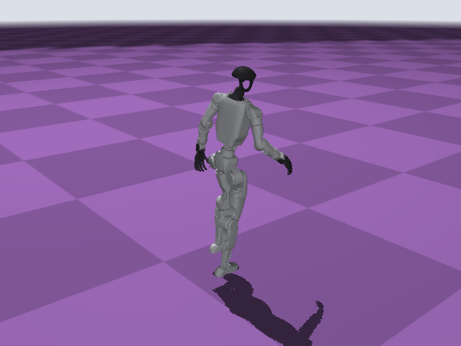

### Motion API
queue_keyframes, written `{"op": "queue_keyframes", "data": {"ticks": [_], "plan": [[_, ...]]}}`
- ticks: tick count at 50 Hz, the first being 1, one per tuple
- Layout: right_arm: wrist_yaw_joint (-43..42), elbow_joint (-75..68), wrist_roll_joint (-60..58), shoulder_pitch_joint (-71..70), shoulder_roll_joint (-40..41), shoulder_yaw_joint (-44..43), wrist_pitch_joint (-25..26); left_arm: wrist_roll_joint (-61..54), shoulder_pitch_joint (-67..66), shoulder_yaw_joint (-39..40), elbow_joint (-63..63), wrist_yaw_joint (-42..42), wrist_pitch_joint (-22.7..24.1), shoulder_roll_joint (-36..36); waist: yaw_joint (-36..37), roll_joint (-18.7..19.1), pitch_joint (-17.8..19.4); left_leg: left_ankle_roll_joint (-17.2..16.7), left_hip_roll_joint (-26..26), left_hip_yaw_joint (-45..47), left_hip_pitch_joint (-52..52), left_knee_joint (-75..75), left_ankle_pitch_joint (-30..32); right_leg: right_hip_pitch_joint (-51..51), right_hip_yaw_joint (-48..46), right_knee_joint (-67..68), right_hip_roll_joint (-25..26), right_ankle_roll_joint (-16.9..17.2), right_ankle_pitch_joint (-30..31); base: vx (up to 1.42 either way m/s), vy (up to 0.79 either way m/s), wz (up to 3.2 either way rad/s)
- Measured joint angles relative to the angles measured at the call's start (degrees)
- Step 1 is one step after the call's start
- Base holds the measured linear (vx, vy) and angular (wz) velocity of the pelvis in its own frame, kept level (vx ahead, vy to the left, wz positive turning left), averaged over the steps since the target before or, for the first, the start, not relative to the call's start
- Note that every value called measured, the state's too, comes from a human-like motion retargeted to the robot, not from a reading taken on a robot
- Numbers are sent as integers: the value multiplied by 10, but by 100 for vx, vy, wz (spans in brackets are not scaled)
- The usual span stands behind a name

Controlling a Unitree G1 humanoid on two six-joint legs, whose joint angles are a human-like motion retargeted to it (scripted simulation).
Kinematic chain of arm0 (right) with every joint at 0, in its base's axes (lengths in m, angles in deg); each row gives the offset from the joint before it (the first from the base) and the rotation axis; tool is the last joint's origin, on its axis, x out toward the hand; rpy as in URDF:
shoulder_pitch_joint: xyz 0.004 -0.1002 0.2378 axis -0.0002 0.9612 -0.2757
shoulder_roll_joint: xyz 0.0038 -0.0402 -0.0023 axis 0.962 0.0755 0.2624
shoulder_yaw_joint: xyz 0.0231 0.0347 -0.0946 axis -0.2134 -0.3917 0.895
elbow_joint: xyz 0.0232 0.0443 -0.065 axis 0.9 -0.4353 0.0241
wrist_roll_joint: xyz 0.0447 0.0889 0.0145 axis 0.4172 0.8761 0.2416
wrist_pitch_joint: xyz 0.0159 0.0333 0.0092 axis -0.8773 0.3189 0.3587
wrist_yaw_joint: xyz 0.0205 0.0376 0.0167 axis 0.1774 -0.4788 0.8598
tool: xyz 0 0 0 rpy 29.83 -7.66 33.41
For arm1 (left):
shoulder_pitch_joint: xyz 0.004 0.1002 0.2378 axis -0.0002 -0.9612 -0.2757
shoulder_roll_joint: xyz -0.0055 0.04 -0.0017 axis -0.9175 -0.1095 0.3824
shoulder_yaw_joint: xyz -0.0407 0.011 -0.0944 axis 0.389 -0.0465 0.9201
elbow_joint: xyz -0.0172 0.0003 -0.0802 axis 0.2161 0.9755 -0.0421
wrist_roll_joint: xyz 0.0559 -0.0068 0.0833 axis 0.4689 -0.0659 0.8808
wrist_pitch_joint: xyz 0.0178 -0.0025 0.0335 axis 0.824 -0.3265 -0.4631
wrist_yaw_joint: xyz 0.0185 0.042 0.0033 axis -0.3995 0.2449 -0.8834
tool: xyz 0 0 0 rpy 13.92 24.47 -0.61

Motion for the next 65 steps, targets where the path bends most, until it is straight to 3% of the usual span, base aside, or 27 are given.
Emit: {"op": "queue_keyframes", "data": {"ticks": [5, 10, 17, 20, 27, 34, 42, 44, 47, 53, 57, 65], "plan": [[0, -29, -26, -70, 11, 27, -8, -7, -30, 21, 31, -4, -6, 0, 47, 39, -3, -15, 39, -37, 6, -117, 103, 79, 42, 18, 41, -32, -34, 42, 4, -112], [3, -63, -42, -112, 40, 44, -19, -5, -34, 54, 66, -20, -11, -1, 45, 67, -16, -35, 73, -27, 19, -170, 168, 166, 53, 34, 76, -56, -61, 47, 5, -36], [23, -107, -55, -101, 81, 56, -18, -18, 7, 99, 89, -52, -16, -7, 45, 51, -39, -50, 89, 4, 17, -167, 208, 221, 78, 63, 94, -55, -72, 45, 5, -26], [33, -123, -56, -86, 89, 64, -13, -29, 37, 102, 87, -58, -15, -7, 47, 32, -38, -44, 88, 12, 11, -153, 194, 222, 92, 70, 89, -50, -72, 41, 8, -44], [36, -150, -46, -58, 83, 83, -1, -55, 113, 62, 42, -53, -1, -10, 29, -22, -10, -5, 73, 47, -34, -103, 90, 191, 130, 64, 57, -35, -71, 37, 11, -31], [35, -155, -25, -44, 79, 87, 7, -90, 161, 32, -49, -58, 23, -27, 24, -65, 31, 8, 54, 66, -85, -90, 43, 126, 149, 81, 34, 0, -23, 35, 17, -10], [45, -133, 8, -32, 82, 74, -1, -108, 138, 35, -115, -46, 28, -37, 35, -43, 45, -9, 63, 39, -17, -154, 24, 37, 115, 252, 87, 16, 94, 42, 19, -5], [39, -131, 23, -28, 85, 72, -4, -97, 126, 36, -115, -41, 24, -41, 27, -33, 34, -21, 72, 21, 13, -171, 20, -7, 84, 338, 107, 3, 74, 44, 19, 2], [23, -133, 51, -17, 95, 69, -9, -75, 110, 37, -104, -39, 13, -51, 6, -22, 15, -52, 89, -9, 64, -191, 9, -70, 8, 451, 117, -45, 7, 45, 12, 18], [2, -155, 95, 26, 107, 58, -8, -30, 127, 35, -49, -59, -7, -75, -67, -31, -27, -119, 100, -61, 159, -197, -19, -154, -163, 574, 68, -142, -68, 45, 7, 74], [11, -199, 100, 59, 107, 51, -5, 7, 178, 36, 8, -75, -18, -78, -110, -50, -53, -131, 91, -91, 218, -188, -36, -189, -201, 588, 60, -151, -93, 45, 3, 109], [44, -341, 77, 78, 102, 21, 1, 66, 264, 57, 68, -71, -23, -45, -145, -70, -92, -91, 83, -155, 335, -172, -71, -226, -243, 470, 39, -137, -52, 44, 0, 81]]}}
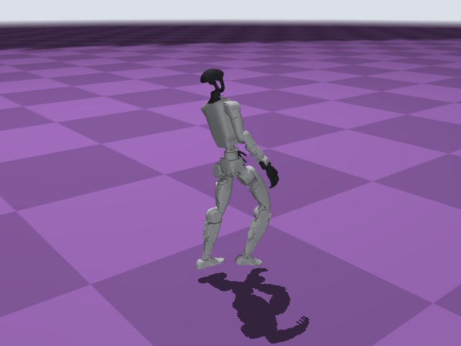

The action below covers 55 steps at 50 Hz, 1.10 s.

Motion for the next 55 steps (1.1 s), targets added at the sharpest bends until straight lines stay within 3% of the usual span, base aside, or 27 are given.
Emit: {"op": "queue_keyframes", "data": {"ticks": [8, 13, 18, 24, 30, 35, 42, 47, 55], "plan": [[-8, -86, 11, -16, -6, -48, -5, -7, -18, -5, -40, 30, 31, 19, -54, -18, -19, -5, -13, -87, 64, 39, -19, 19, 19, -273, -6, 48, 150, 42, -6, 86], [-16, -91, 24, -22, -4, -67, -1, -37, -34, -5, -57, 17, 37, 18, -82, -33, -1, -3, -21, -143, 98, 45, -34, 36, 81, -406, -22, 66, 214, 44, -11, 98], [-17, -82, 27, -29, -3, -63, -2, -67, -48, -6, -73, 3, 46, 21, -88, -28, 32, 7, -17, -192, 105, 42, -43, 30, 127, -429, -28, 70, 294, 44, -14, 80], [-32, -15, 48, -42, -22, -39, -19, -95, -85, -9, -121, -3, 52, 29, -72, 36, 83, -4, 18, -216, 70, 38, -27, -18, 81, -363, -13, 25, 167, 44, -19, 34], [-67, 141, 71, -32, -51, -43, -34, -140, -157, -19, -169, 2, 59, 38, -67, 89, 119, -27, 22, -202, 15, 79, 53, -42, 80, -349, 4, 24, 125, 46, -22, 0], [-80, 251, 96, -24, -57, -47, -33, -151, -205, -36, -171, 23, 51, 40, -63, 73, 129, -25, -26, -113, -52, 214, 99, 13, 114, -396, -9, 38, 115, 47, -24, -22], [-65, 270, 76, -29, -48, -26, -25, -119, -243, -41, -135, 57, 43, 48, -25, 22, 95, 53, -70, 60, -200, 449, 13, 112, 167, -448, -42, 89, 105, 43, -19, -43], [-57, 233, 29, -61, -43, -1, -15, -104, -261, -27, -106, 66, 39, 60, 30, 5, 77, 99, -78, 145, -284, 501, -23, 182, 207, -468, -47, 118, 89, 39, -11, -85], [-49, 182, -17, -140, -41, 67, -17, -93, -295, -39, -88, 73, 27, 65, 93, 32, 81, 104, -61, 170, -344, 434, -2, 307, 250, -456, -5, 92, 53, 36, -6, -95]]}}
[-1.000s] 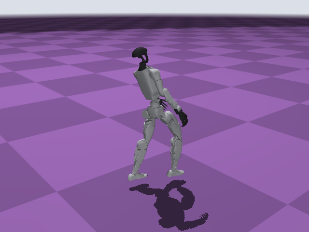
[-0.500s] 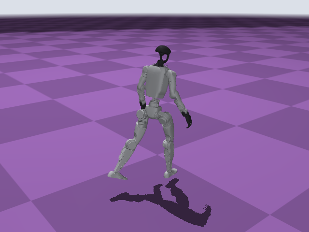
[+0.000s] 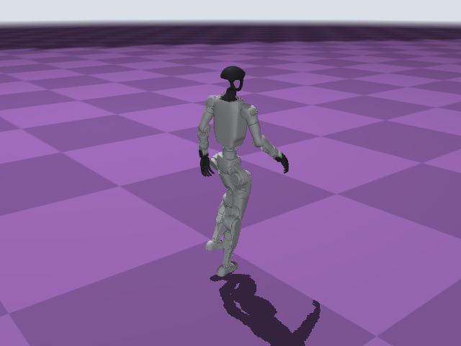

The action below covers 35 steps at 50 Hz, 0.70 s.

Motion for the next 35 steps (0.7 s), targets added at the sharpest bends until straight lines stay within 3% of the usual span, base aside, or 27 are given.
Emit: {"op": "queue_keyframes", "data": {"ticks": [3, 11, 18, 26, 30, 35], "plan": [[10, -7, -8, -19, 2, 20, -9, 20, -7, -11, 2, 8, -1, -8, 11, 18, -4, -3, 10, -16, -8, -44, 17, 39, 18, 22, 25, -6, -21, 36, -3, -70], [43, 2, -32, -5, 8, 7, -25, 67, 18, 16, 28, 0, 6, -37, 54, 37, -26, -10, 33, -6, 16, -215, 89, 121, 68, 68, 73, 22, -41, 37, 0, -59], [53, 8, -51, 32, -7, -33, -16, 44, 62, 61, 49, -43, -1, -44, 77, 46, -13, -26, 49, 23, 46, -336, 152, 167, 111, 80, 91, 20, -41, 34, 4, -56], [26, 8, -50, 46, -31, -70, -1, -5, 115, 41, 12, -68, 14, -32, 66, 60, 66, -28, 76, 7, 25, -371, 215, 152, 171, 84, 97, 26, -44, 29, 8, -54], [6, 11, -29, 59, -31, -80, 9, -35, 140, 22, -26, -71, 28, -36, 65, 44, 112, -31, 71, -2, 5, -386, 193, 126, 198, 66, 81, 35, -47, 33, 12, -42], [16, 0, -10, 87, -7, -78, 14, -58, 157, 20, -58, -62, 39, -48, 66, 0, 135, -38, 55, 8, -22, -409, 152, 80, 206, 58, 58, 56, -12, 41, 14, -10]]}}
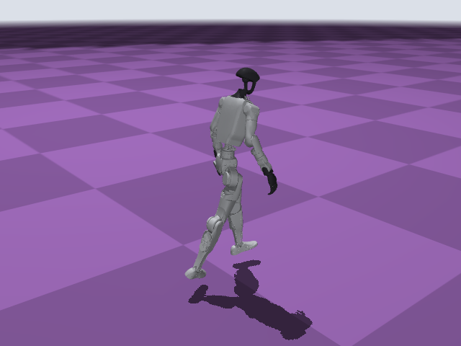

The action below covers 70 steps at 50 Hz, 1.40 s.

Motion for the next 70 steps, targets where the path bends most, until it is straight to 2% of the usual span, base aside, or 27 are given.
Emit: {"op": "queue_keyframes", "data": {"ticks": [4, 6, 8, 11, 17, 21, 26, 30, 35, 41, 47, 55, 59, 62, 67, 70], "plan": [[29, -8, 7, 24, 25, 5, -6, -10, 3, 8, -5, 9, 7, -7, -2, -12, -4, -15, 3, -12, 11, -18, -13, -46, -27, 66, 22, 5, 57, 50, 13, 16], [40, -8, 8, 36, 34, 7, -9, -10, 2, 10, -4, 11, 7, -9, -2, -6, -14, -20, 12, -23, 26, -27, -16, -85, -63, 141, 45, 5, 86, 52, 12, 15], [44, -5, 8, 45, 40, 8, -10, -3, -1, 11, -3, 11, 3, -8, -2, 3, -30, -20, 22, -33, 42, -34, -18, -139, -108, 237, 68, 0, 88, 51, 14, 12], [37, 0, 7, 56, 43, 11, -9, 16, -9, 6, 0, 12, -10, -5, -4, 23, -60, -15, 37, -40, 76, -40, -27, -224, -198, 367, 73, -39, 58, 49, 13, 9], [11, -3, 14, 53, 34, 11, -7, 72, 0, -31, 19, 31, -38, 4, -34, 64, -117, 1, 36, -50, 152, -37, -59, -349, -347, 516, 16, -146, -9, 45, 13, 44], [0, -13, 25, 41, 25, 10, -9, 118, 29, -70, 45, 47, -49, 13, -74, 84, -143, 8, 14, -79, 212, -28, -79, -389, -361, 529, -3, -170, -40, 42, 12, 93], [3, -26, 27, 30, 18, 6, -14, 183, 80, -117, 82, 56, -53, 28, -122, 100, -162, -3, -13, -125, 302, -18, -93, -399, -352, 484, -20, -169, -37, 41, 8, 100], [17, -34, 12, 29, 15, -7, -16, 235, 116, -140, 98, 61, -49, 38, -154, 109, -174, -18, -24, -154, 371, -9, -100, -390, -357, 426, -37, -157, -6, 39, 3, 90], [29, -45, -13, 38, 13, -33, -11, 265, 132, -147, 76, 76, -40, 36, -181, 113, -196, -23, -32, -184, 429, 8, -108, -368, -377, 326, -61, -135, 76, 36, -2, 72], [21, -57, -11, 57, 16, -54, -3, 230, 103, -136, 3, 97, -24, 8, -197, 95, -221, -29, -47, -224, 469, 30, -121, -326, -380, 163, -82, -110, 166, 33, -7, 44], [14, -65, 9, 60, 22, -58, 10, 163, 61, -113, -70, 102, -28, -29, -193, 61, -209, -42, -65, -257, 497, 45, -134, -295, -350, 41, -91, -103, 205, 31, -11, 11], [11, -77, 30, 59, 29, -53, 22, 130, 39, -109, -92, 97, -47, -47, -179, 40, -177, -39, -64, -266, 489, 60, -147, -316, -354, 8, -98, -119, 234, 33, -13, 4], [6, -82, 54, 65, 32, -56, 18, 131, 45, -123, -80, 100, -45, -42, -187, 53, -169, -40, -33, -279, 474, 49, -149, -333, -341, 19, -78, -133, 174, 42, -17, 32], [3, -82, 72, 74, 32, -58, 8, 134, 49, -127, -67, 101, -35, -33, -197, 67, -165, -48, -7, -293, 461, 37, -136, -350, -367, 36, -65, -131, 129, 47, -20, 34], [-1, -74, 93, 99, 30, -56, -9, 133, 37, -118, -41, 88, -18, -14, -216, 83, -159, -69, 18, -328, 432, 54, -66, -355, -388, 50, -47, -127, 94, 51, -23, 28], [-8, -75, 103, 109, 24, -45, -15, 125, 22, -104, -26, 75, -11, -1, -217, 73, -151, -81, -1, -336, 402, 119, -27, -327, -376, 35, -50, -118, 81, 51, -24, 7]]}}
